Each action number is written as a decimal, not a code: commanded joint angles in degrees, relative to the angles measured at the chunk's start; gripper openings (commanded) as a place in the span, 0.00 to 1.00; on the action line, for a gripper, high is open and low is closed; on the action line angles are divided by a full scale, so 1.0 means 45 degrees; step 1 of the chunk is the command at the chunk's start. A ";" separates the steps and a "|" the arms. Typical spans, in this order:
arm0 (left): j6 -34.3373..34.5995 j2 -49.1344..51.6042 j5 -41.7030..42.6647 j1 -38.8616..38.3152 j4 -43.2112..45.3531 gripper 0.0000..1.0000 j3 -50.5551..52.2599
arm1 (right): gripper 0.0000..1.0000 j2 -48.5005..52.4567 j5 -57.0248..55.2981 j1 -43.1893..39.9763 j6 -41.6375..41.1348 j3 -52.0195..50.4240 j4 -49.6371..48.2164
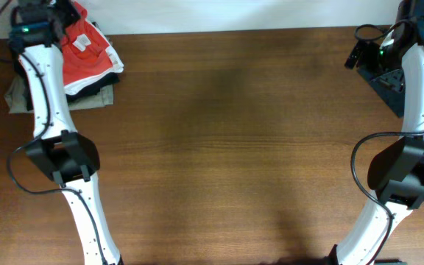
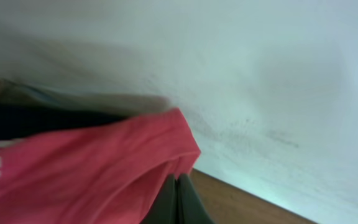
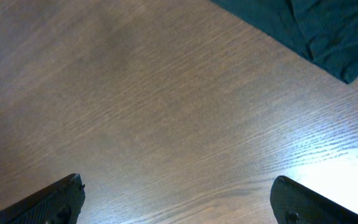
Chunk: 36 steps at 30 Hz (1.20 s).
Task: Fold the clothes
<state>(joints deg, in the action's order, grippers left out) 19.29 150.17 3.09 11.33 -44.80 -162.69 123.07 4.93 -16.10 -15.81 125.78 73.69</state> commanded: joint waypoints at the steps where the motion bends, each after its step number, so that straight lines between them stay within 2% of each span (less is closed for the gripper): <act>1: -0.0204 0.1370 0.0126 -0.0228 0.0403 0.00 0.0350 | 0.99 0.0019 -0.0155 -0.0015 0.0112 0.0053 0.0010; 3: -0.0316 0.2074 0.0078 -0.0233 0.0427 0.01 0.0350 | 0.99 0.0019 -0.0160 -0.0015 0.0112 0.0053 0.0010; 6: -0.0690 0.1826 0.0151 -0.0223 0.0219 0.00 0.0102 | 0.99 0.0019 -0.0160 -0.0015 0.0112 0.0053 0.0010; 9: -0.0690 0.0233 0.0199 -0.0233 -0.0432 0.01 -0.0529 | 0.99 0.0019 -0.0160 -0.0015 0.0112 0.0053 0.0010; 10: -0.0685 -0.0942 0.0525 -0.0238 -0.1132 0.06 -0.0573 | 0.99 0.0019 -0.0160 -0.0015 0.0112 0.0053 0.0010; 11: -0.0685 -0.2181 0.1088 -0.0238 -0.2341 0.23 -0.0573 | 0.99 0.0019 -0.0155 -0.0015 0.0112 0.0053 0.0010; 12: -0.0685 -0.3492 0.1180 -0.0238 -0.4216 0.52 -0.0573 | 0.99 0.0019 -0.0155 -0.0015 0.0112 0.0053 0.0010; 16: -0.0680 -0.6105 0.1180 -0.0238 -0.8752 0.99 -0.0573 | 0.99 0.0019 -0.0160 -0.0015 0.0112 0.0053 0.0010; 18: -0.0690 -0.7135 0.1938 -0.0238 -1.0686 0.99 -0.0573 | 0.99 0.0019 -0.0160 -0.0015 0.0112 0.0053 0.0010; 20: -0.0869 -0.7694 0.2871 -0.0238 -1.1536 0.99 -0.0573 | 0.99 0.0019 -0.0160 -0.0015 0.0112 0.0053 0.0010; 21: -0.1695 -0.8155 0.4386 -0.0272 -1.1536 0.99 -0.0573 | 0.99 0.0019 -0.0160 -0.0015 0.0112 0.0053 0.0010; 23: -0.2370 -0.8684 0.5615 -0.0544 -1.1536 0.99 -0.0568 | 0.99 0.0019 -0.0160 -0.0015 0.0112 0.0053 0.0010; 27: -0.2361 -0.9330 0.5600 -0.2448 -1.1531 0.99 -0.0403 | 0.99 0.0019 -0.0160 -0.0015 0.0112 0.0053 0.0010; 34: -0.2370 -0.9355 0.6135 -0.2701 -1.1536 0.99 -0.0316 | 0.99 0.0019 -0.0160 -0.0015 0.0112 0.0053 0.0010; 36: -0.3725 -0.9403 0.5727 -0.3483 -1.1536 0.99 0.0291 | 0.99 0.0019 -0.0160 -0.0015 0.0112 0.0053 0.0010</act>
<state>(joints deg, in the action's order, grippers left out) 8.91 108.55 29.10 -1.04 -96.68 -163.92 123.07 4.93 -16.10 -15.84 125.78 73.69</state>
